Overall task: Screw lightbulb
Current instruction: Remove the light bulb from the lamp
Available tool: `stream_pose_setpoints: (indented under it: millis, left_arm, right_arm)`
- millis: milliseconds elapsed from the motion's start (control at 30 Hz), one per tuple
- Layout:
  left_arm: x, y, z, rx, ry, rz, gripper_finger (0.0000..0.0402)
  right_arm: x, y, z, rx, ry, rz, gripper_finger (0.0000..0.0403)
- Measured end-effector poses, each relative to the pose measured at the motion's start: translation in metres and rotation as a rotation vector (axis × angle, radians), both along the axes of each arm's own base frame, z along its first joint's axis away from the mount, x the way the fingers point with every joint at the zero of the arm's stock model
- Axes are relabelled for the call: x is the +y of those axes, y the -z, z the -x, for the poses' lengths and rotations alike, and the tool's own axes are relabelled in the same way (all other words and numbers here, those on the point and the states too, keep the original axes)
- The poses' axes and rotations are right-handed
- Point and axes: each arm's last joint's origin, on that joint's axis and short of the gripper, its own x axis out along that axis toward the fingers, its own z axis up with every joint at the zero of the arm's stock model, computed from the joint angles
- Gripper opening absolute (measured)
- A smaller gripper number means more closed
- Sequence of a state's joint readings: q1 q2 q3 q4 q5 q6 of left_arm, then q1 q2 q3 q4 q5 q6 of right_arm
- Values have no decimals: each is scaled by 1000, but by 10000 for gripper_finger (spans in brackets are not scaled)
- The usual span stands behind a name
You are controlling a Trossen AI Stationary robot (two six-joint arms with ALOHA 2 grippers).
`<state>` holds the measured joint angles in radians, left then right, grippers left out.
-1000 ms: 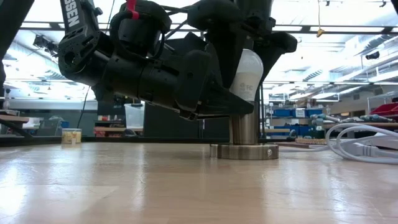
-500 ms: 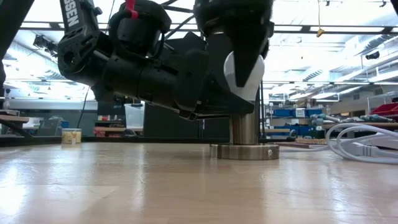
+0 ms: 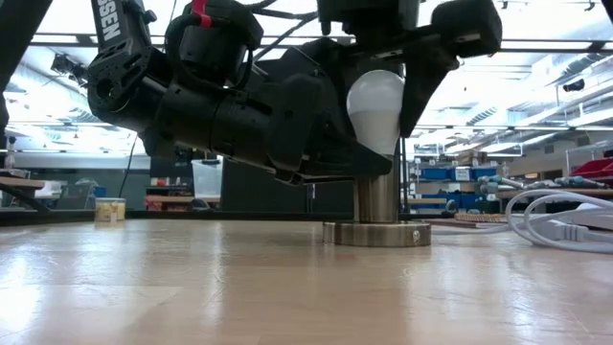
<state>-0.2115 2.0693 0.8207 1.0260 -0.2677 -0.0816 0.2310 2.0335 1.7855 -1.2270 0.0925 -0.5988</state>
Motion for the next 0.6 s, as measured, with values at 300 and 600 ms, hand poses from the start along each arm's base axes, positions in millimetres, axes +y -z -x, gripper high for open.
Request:
stream_pose_setpoints:
  millis: [300, 600]
  left_arm:
    - [0, 0, 0, 2, 3, -21, 181]
    - [1, 0, 0, 1, -2, -19, 181]
  right_arm:
    - [1, 0, -2, -21, -112, 32, 289]
    - [0, -4, -7, -126, 376, -48, 334]
